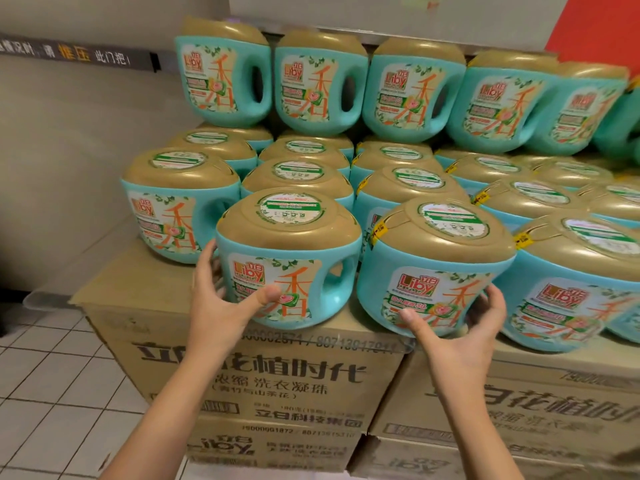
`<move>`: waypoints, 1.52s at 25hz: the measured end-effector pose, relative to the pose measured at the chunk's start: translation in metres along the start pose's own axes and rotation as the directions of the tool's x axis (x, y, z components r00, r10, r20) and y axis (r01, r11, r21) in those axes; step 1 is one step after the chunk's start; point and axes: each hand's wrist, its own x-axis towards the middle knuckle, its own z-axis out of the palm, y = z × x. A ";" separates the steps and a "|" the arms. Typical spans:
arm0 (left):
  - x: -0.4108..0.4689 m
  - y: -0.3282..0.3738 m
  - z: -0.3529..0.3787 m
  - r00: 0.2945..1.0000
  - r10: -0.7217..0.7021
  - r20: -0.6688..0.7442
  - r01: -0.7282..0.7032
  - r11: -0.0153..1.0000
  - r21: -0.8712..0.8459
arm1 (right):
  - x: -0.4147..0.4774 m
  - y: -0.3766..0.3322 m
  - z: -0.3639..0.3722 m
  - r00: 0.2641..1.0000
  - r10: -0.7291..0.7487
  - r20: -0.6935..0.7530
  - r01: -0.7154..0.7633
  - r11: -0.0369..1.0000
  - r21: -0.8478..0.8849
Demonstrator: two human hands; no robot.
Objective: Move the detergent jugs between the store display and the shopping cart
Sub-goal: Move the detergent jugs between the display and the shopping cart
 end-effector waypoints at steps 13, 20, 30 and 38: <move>-0.023 0.005 0.023 0.977 0.009 -0.212 -0.003 1.000 0.031 | 0.006 0.004 0.002 0.999 0.049 0.018 -0.047 0.995 -0.085; -0.027 0.011 0.017 0.986 -0.072 -0.154 0.063 0.996 -0.063 | 0.006 0.001 -0.003 0.999 0.025 0.046 -0.023 0.999 -0.041; -0.144 -0.035 0.025 0.951 -0.286 0.116 0.296 0.951 -0.086 | -0.075 0.040 -0.078 0.986 0.163 0.029 -0.161 0.985 -0.063; -0.256 -0.068 0.058 0.493 -0.522 0.696 0.434 0.841 0.323 | -0.282 0.036 -0.220 0.533 0.827 -0.180 -0.841 0.541 -0.005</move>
